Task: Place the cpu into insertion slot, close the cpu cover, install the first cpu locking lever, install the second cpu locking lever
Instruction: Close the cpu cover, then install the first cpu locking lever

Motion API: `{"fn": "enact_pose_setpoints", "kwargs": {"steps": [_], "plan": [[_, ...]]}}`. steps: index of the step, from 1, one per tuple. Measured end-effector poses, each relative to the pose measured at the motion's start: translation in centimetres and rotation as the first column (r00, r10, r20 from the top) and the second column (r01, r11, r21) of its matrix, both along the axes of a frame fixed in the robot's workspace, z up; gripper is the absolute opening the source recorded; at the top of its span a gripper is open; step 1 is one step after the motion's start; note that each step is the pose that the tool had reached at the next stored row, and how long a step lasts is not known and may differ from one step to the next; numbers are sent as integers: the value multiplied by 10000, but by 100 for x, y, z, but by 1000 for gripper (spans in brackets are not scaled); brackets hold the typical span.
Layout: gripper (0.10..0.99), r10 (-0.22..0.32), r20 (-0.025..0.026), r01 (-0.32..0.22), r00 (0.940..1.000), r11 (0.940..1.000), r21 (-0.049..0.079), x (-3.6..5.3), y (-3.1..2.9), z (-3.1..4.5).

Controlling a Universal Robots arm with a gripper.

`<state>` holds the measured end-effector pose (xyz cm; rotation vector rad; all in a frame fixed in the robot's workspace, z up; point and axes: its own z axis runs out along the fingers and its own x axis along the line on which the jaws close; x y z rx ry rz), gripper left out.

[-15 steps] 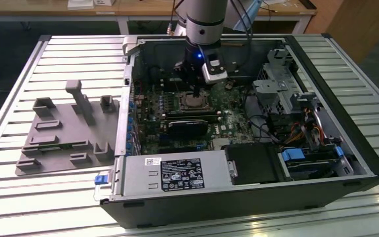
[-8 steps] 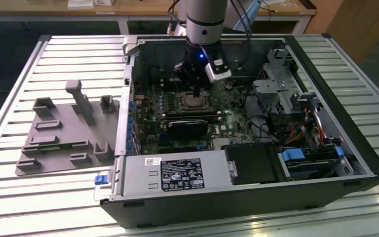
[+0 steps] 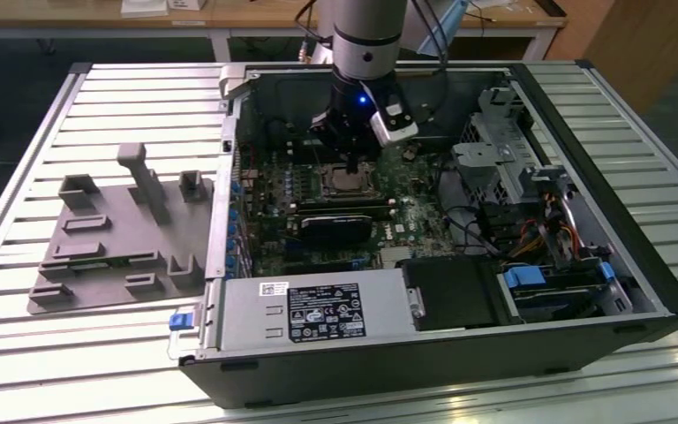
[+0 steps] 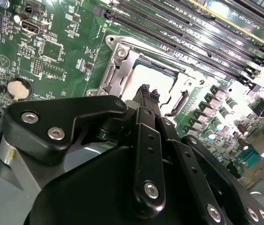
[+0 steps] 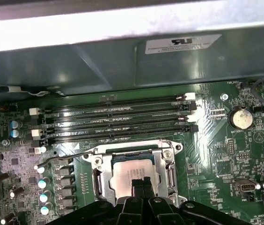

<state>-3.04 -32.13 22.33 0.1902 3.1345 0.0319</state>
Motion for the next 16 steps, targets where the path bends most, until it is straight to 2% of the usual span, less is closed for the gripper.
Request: {"fn": "enact_pose_setpoints", "kwargs": {"steps": [5, 11, 16], "plan": [[102, 51, 128, -51, 9999, 10000, 19, -9, 0, 51], [102, 54, 180, -54, 9998, 10000, 19, -9, 0, 137], [102, 54, 182, -54, 9998, 10000, 20, -9, 0, 147]]}}
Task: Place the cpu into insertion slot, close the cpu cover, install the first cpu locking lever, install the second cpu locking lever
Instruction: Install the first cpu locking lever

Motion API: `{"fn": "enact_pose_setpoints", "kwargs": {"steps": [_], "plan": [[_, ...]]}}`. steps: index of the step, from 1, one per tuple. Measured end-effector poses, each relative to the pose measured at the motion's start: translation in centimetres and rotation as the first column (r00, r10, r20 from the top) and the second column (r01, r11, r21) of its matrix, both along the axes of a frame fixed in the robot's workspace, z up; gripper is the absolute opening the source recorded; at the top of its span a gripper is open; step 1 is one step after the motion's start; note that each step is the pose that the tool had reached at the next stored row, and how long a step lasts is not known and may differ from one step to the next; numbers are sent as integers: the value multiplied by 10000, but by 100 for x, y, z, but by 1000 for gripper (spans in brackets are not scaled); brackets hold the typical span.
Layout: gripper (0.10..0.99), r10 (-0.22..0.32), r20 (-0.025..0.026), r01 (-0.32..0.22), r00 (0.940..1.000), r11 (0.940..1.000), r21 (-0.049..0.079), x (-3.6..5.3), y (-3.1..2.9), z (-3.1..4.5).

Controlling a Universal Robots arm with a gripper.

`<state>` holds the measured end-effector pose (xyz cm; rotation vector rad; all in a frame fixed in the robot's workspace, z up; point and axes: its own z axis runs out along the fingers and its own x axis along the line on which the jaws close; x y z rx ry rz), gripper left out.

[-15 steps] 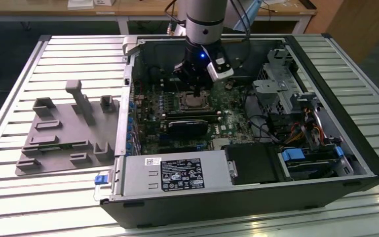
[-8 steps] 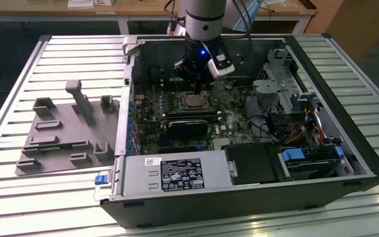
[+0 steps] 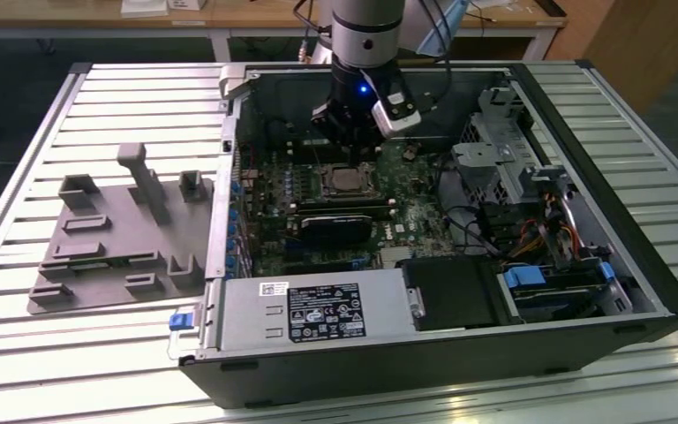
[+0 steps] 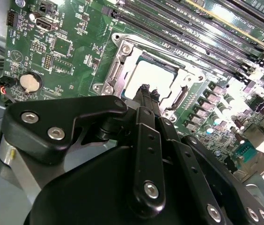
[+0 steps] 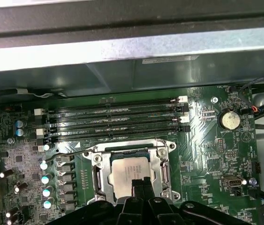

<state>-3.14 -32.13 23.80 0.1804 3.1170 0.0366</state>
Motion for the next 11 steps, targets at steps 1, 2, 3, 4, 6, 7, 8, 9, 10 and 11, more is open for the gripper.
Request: {"fn": "enact_pose_setpoints", "kwargs": {"steps": [1, 2, 3, 4, 6, 7, 8, 9, 10, 11], "plan": [[102, 0, -3, 0, 10000, 10000, -6, 0, -1, 6], [102, 0, -2, 0, 10000, 10000, -4, 0, -1, 10], [102, 0, 0, 0, 10000, 10000, -1, 0, 0, 15], [102, 0, 0, 0, 10000, 10000, -1, 0, 0, 22], [102, 0, 0, 0, 10000, 10000, -1, 0, 0, 39], [102, 0, 0, 0, 10000, 10000, -1, 0, 0, 48], [102, 0, 0, 0, 10000, 10000, -1, 0, 0, 57], [102, 0, 0, 0, 10000, 10000, -1, 0, 0, 67], [102, 0, 0, 0, 10000, 10000, -1, 0, 0, 76], [102, 0, 0, 0, 10000, 10000, -1, 0, 0, 85]]}}
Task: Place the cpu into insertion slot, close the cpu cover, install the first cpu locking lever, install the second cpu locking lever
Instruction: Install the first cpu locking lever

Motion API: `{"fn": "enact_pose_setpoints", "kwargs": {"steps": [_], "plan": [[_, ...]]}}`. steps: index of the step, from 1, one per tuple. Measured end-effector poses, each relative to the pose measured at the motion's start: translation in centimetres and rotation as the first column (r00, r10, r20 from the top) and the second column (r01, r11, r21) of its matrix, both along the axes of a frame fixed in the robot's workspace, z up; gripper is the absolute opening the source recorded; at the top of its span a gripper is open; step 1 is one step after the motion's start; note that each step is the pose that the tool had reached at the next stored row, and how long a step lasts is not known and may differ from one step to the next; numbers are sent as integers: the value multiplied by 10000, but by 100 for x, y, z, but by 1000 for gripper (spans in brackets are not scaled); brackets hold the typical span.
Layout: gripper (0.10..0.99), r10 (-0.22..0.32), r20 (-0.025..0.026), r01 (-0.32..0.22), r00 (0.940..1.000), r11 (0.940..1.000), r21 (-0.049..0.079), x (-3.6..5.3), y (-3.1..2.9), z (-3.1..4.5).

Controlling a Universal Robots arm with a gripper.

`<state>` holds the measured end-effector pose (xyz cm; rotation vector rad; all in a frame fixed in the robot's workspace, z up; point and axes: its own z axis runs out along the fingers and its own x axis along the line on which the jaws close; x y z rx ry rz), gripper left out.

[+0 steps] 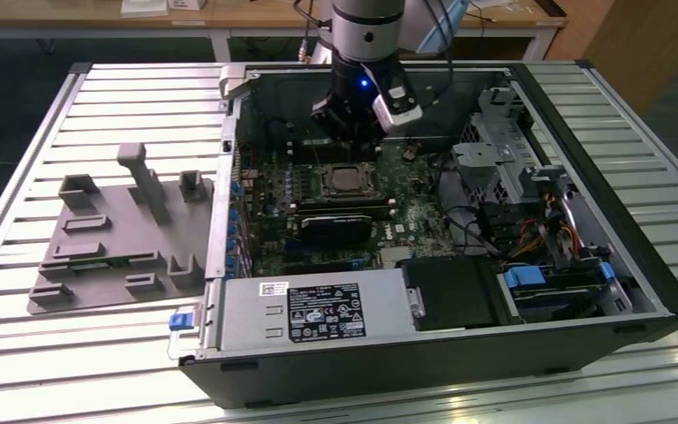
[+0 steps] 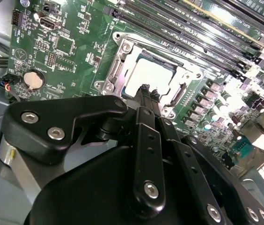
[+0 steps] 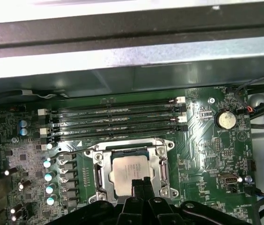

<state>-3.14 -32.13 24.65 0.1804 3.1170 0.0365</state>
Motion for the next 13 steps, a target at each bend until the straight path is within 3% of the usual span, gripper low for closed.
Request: {"fn": "enact_pose_setpoints", "kwargs": {"steps": [9, 13], "plan": [[102, 0, 0, 0, 10000, 10000, 0, -25, 0, 7], [102, 1, 19, -1, 10000, 10000, 1, -90, 0, 7]]}}
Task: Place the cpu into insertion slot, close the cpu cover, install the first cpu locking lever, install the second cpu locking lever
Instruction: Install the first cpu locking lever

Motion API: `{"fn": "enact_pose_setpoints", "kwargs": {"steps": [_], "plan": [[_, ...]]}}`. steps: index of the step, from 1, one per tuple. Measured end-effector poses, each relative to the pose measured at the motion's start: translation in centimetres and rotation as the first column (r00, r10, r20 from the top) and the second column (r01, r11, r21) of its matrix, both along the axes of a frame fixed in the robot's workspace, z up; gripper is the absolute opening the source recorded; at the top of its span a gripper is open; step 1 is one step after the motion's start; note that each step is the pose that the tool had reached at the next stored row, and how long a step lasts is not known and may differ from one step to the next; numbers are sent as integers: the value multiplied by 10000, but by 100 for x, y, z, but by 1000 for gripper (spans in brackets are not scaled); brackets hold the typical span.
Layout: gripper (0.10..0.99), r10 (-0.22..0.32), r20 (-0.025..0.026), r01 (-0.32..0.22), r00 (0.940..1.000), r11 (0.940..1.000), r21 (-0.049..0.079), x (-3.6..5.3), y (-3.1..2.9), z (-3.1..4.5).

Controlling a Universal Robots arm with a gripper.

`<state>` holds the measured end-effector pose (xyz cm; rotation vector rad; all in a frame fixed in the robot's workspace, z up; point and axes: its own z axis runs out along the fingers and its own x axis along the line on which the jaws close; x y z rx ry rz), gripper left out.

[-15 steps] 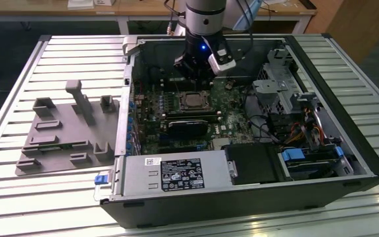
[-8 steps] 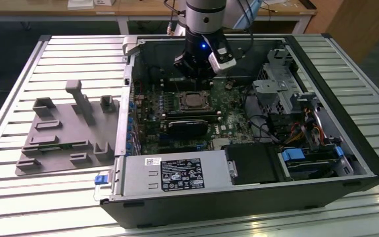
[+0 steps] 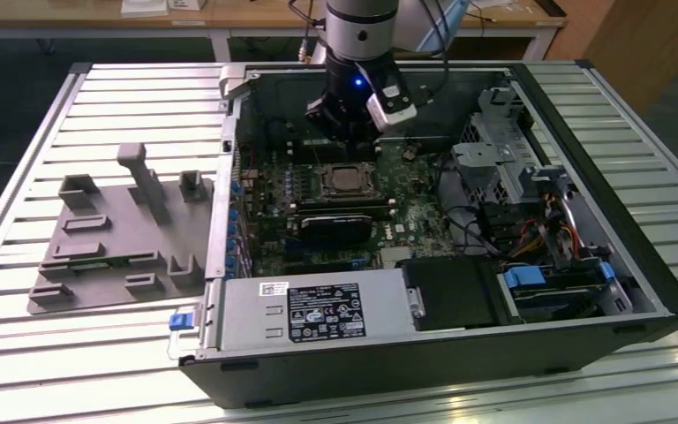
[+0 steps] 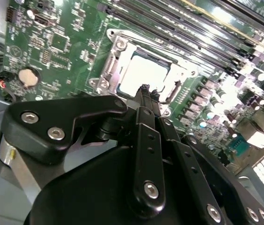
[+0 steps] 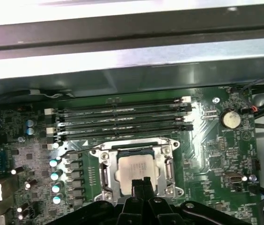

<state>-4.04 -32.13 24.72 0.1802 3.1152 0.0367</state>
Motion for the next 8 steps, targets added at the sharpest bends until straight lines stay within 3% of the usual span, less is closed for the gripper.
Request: {"fn": "enact_pose_setpoints", "kwargs": {"steps": [8], "plan": [[102, -1, 94, 1, 10000, 10000, 8, -235, 0, 0]]}}
